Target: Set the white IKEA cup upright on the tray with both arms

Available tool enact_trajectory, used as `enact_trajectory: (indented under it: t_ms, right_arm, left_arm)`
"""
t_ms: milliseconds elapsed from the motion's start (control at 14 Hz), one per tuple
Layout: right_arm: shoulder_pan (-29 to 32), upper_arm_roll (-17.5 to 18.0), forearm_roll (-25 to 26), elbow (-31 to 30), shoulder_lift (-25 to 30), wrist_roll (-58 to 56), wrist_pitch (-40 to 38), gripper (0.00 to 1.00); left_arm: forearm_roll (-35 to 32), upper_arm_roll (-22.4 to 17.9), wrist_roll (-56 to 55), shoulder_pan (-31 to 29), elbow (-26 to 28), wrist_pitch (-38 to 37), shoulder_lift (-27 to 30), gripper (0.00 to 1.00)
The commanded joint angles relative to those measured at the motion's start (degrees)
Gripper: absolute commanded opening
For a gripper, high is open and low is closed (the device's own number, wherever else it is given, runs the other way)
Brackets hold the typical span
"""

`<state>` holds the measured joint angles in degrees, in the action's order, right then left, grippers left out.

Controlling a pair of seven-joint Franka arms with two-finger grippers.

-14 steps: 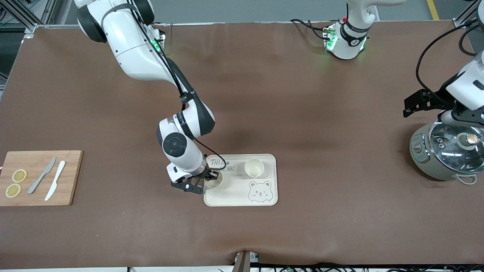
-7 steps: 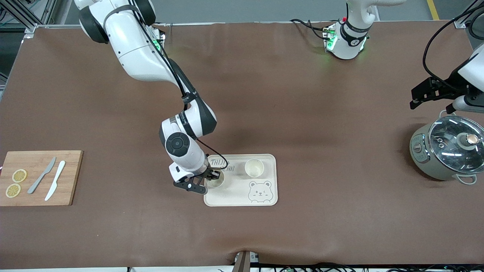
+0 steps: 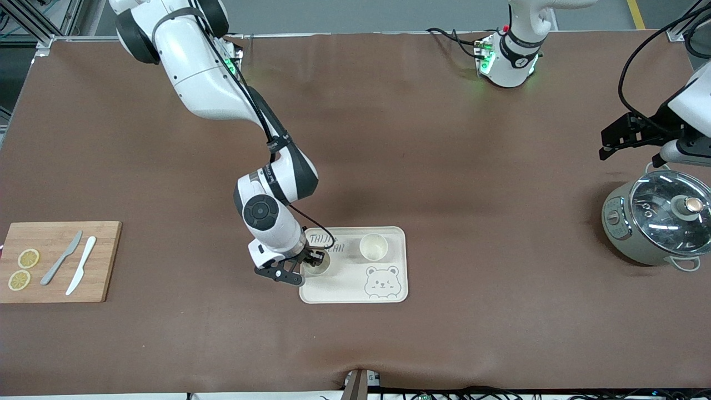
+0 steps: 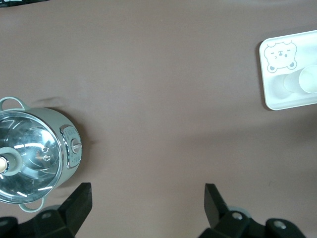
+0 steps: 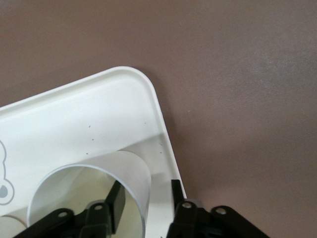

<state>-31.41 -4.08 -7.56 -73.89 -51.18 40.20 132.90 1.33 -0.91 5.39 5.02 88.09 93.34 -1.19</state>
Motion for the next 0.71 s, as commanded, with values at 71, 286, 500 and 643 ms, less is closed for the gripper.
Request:
enact_trajectory:
  t_ms: [71, 286, 500, 643]
  right_arm:
    - [-0.4, -0.5, 1.7, 1.1, 0.5, -0.5, -0.3, 1.00]
    - [-0.2, -0.5, 2.4, 0.2, 4.5, -0.9, -4.9, 1.00]
    - [-0.2, -0.6, 2.5, 0.1, 10.3, -0.8, -14.8, 1.00]
    - [-0.2, -0.6, 2.4, -0.1, 15.0, -0.8, -20.9, 1.00]
  left_arm:
    - [-0.1, 0.0, 1.6, 0.1, -0.6, -1.0, 0.0, 1.00]
    - [0.0, 0.6, 2.4, 0.1, -0.7, -1.8, 0.0, 1.00]
    - [0.0, 0.8, 2.0, 0.2, -0.6, -1.8, 0.0, 1.00]
    - [-0.1, 0.8, 1.9, 0.2, -0.7, -1.8, -0.1, 1.00]
